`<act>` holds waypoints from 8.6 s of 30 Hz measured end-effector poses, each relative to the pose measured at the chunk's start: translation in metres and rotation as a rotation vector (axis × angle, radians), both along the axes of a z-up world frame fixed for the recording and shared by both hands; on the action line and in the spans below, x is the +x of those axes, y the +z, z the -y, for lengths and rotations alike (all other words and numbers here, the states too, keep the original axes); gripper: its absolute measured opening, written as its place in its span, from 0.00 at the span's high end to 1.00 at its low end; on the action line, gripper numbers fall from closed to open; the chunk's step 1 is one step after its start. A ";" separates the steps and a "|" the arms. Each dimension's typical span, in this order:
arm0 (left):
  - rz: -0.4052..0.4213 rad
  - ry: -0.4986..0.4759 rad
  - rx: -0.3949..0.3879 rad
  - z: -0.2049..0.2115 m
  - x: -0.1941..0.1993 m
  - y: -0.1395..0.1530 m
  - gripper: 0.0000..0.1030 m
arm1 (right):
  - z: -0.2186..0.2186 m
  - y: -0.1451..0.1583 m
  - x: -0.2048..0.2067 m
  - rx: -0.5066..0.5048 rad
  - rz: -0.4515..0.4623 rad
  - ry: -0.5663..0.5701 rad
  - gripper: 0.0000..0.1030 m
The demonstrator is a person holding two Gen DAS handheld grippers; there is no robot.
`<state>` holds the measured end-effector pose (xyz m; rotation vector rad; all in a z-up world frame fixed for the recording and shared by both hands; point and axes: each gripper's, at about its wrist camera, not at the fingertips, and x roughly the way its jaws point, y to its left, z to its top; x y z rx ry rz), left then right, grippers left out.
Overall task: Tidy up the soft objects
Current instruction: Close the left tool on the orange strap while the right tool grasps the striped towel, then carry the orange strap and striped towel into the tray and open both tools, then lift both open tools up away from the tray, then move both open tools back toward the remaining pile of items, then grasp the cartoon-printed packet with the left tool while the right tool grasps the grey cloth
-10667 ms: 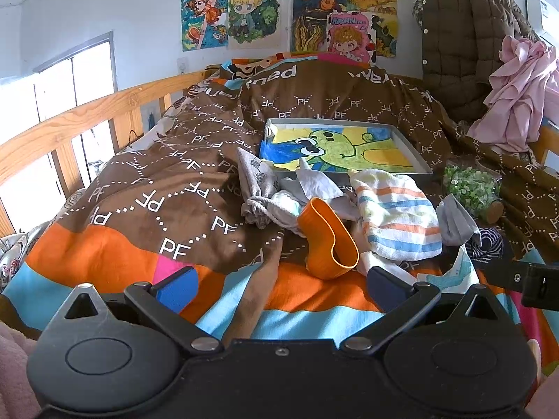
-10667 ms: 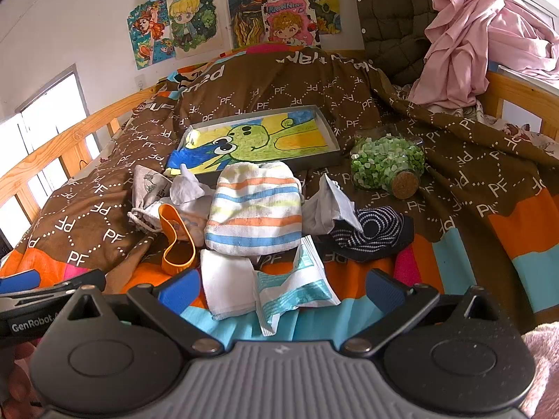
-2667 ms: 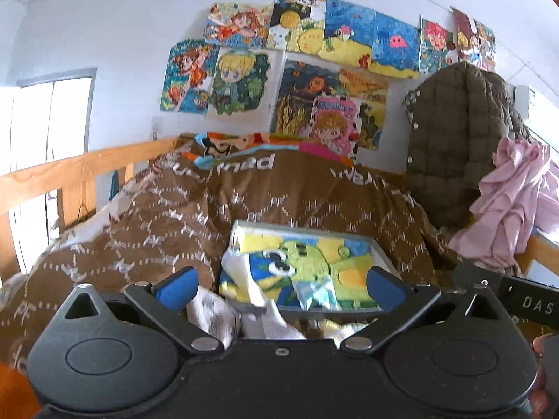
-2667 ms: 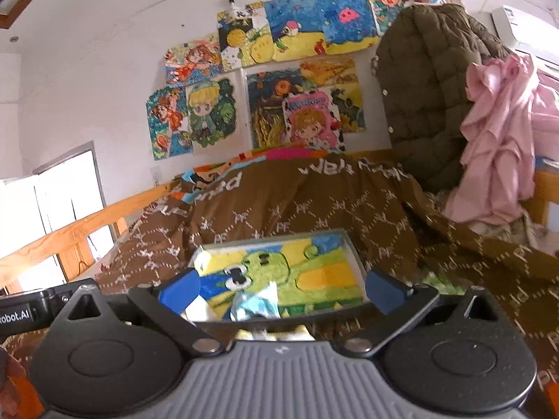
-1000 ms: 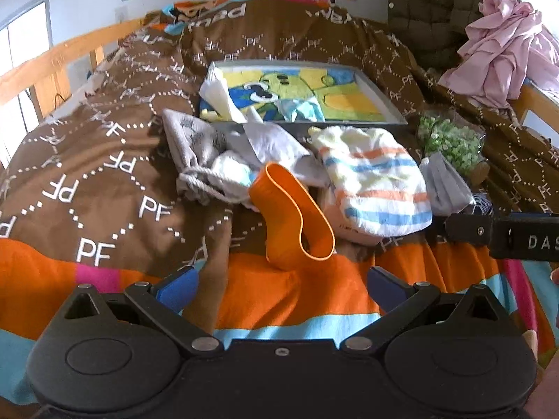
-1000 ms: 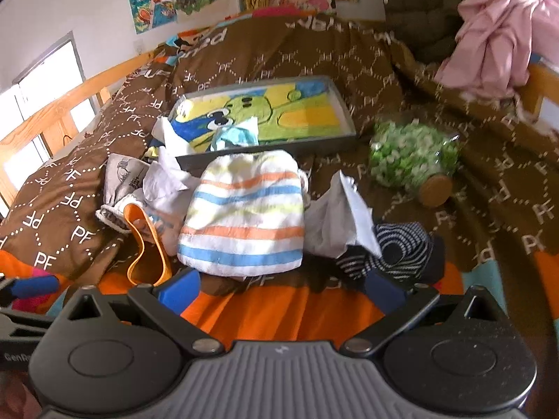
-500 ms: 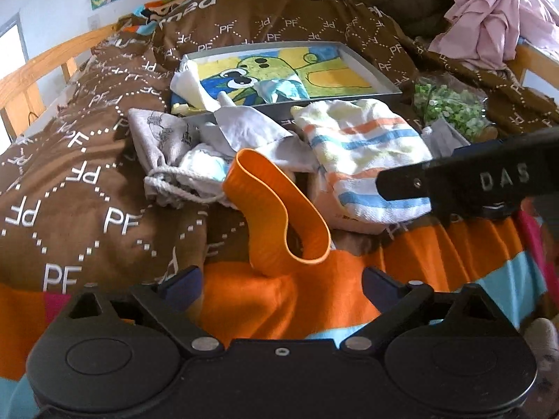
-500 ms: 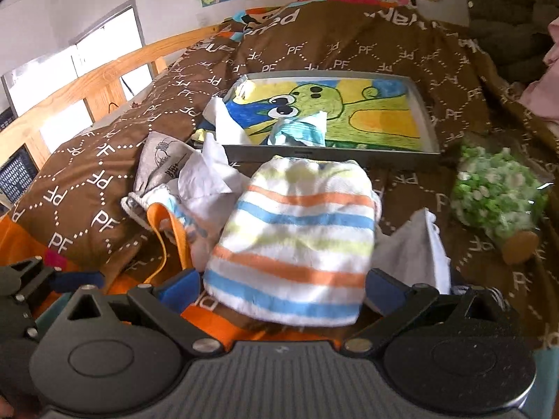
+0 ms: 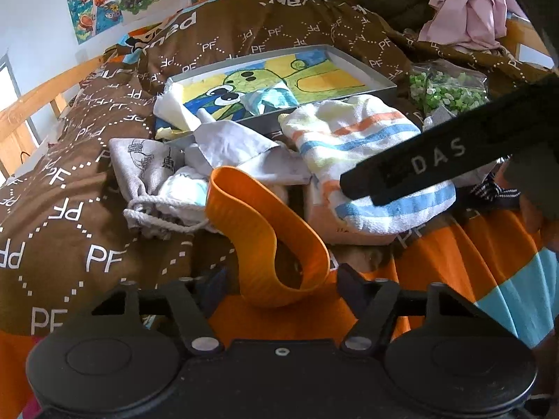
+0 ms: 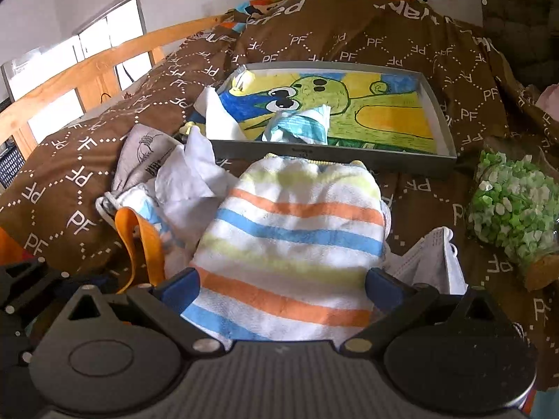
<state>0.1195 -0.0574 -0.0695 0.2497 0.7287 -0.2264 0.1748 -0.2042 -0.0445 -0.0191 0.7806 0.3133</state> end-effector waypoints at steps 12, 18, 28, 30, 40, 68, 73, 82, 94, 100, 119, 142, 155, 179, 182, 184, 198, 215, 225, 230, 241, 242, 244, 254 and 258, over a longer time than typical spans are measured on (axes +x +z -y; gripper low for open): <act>0.001 0.033 -0.047 -0.004 -0.003 0.005 0.63 | 0.000 -0.002 0.002 -0.001 -0.020 -0.008 0.04; 0.005 0.042 -0.108 -0.004 -0.006 0.012 0.69 | -0.003 -0.001 -0.001 -0.017 -0.018 -0.001 0.15; 0.053 0.000 -0.107 0.002 -0.015 0.019 0.73 | -0.012 0.004 -0.009 -0.066 0.022 0.027 0.37; 0.047 0.001 -0.101 0.003 -0.015 0.018 0.75 | -0.014 0.006 -0.011 -0.082 0.032 0.035 0.42; -0.031 -0.006 -0.030 0.008 -0.010 0.006 0.73 | -0.019 0.009 -0.016 -0.121 0.075 0.064 0.78; 0.211 0.023 -0.148 0.002 -0.025 0.037 0.84 | -0.025 0.044 -0.050 -0.223 0.462 0.082 0.88; 0.279 0.038 -0.164 -0.004 -0.023 0.048 0.84 | -0.025 0.048 -0.050 -0.228 0.515 0.066 0.88; 0.340 0.037 -0.229 -0.012 0.031 0.071 0.84 | -0.013 0.058 -0.015 -0.163 0.597 -0.032 0.88; 0.340 0.020 -0.287 -0.031 0.157 0.060 0.84 | 0.012 0.060 0.103 0.083 0.516 -0.196 0.88; 0.293 -0.036 -0.321 -0.037 0.204 0.044 0.83 | 0.011 0.048 0.151 0.172 0.440 -0.213 0.88; 0.093 0.033 -0.326 -0.053 0.243 0.007 0.74 | -0.007 0.012 0.181 0.165 0.198 -0.215 0.78; 0.183 0.073 -0.367 -0.058 0.191 0.059 0.36 | 0.026 0.060 0.139 0.158 0.240 -0.251 0.08; 0.407 0.106 -0.388 -0.058 0.106 0.121 0.19 | 0.034 0.112 0.054 0.107 0.478 -0.246 0.00; 0.465 0.150 -0.368 -0.049 -0.028 0.131 0.05 | 0.035 0.115 -0.107 0.068 0.561 -0.258 0.00; 0.469 0.142 -0.358 -0.045 -0.039 0.129 0.05 | 0.036 0.111 -0.119 0.051 0.550 -0.259 0.00; 0.464 0.140 -0.356 -0.045 -0.046 0.128 0.04 | 0.037 0.108 -0.126 0.046 0.536 -0.263 0.00; 0.310 0.101 -0.281 -0.047 -0.083 0.095 0.04 | 0.038 0.084 -0.164 0.038 0.406 -0.293 0.00; 0.168 0.023 -0.197 -0.028 -0.075 0.068 0.03 | 0.039 0.066 -0.150 -0.016 0.231 -0.339 0.00; 0.111 0.023 -0.169 -0.020 -0.059 0.056 0.03 | 0.040 0.058 -0.135 -0.041 0.146 -0.364 0.00; 0.110 0.001 -0.146 -0.012 -0.046 0.049 0.03 | 0.044 0.052 -0.122 -0.065 0.077 -0.391 0.00; 0.148 -0.091 -0.096 0.004 -0.011 0.038 0.03 | 0.056 0.043 -0.087 -0.079 0.010 -0.395 0.00; 0.153 -0.102 -0.098 0.005 -0.008 0.037 0.03 | 0.058 0.043 -0.082 -0.089 0.012 -0.390 0.00; 0.165 -0.125 -0.103 0.006 -0.002 0.036 0.03 | 0.065 0.041 -0.071 -0.087 0.002 -0.381 0.00; 0.199 -0.174 -0.161 0.008 0.018 0.030 0.03 | 0.088 0.037 -0.028 -0.134 0.069 -0.249 0.00; 0.197 -0.232 -0.161 0.014 0.022 0.026 0.04 | 0.081 0.036 -0.021 -0.203 0.094 -0.076 0.00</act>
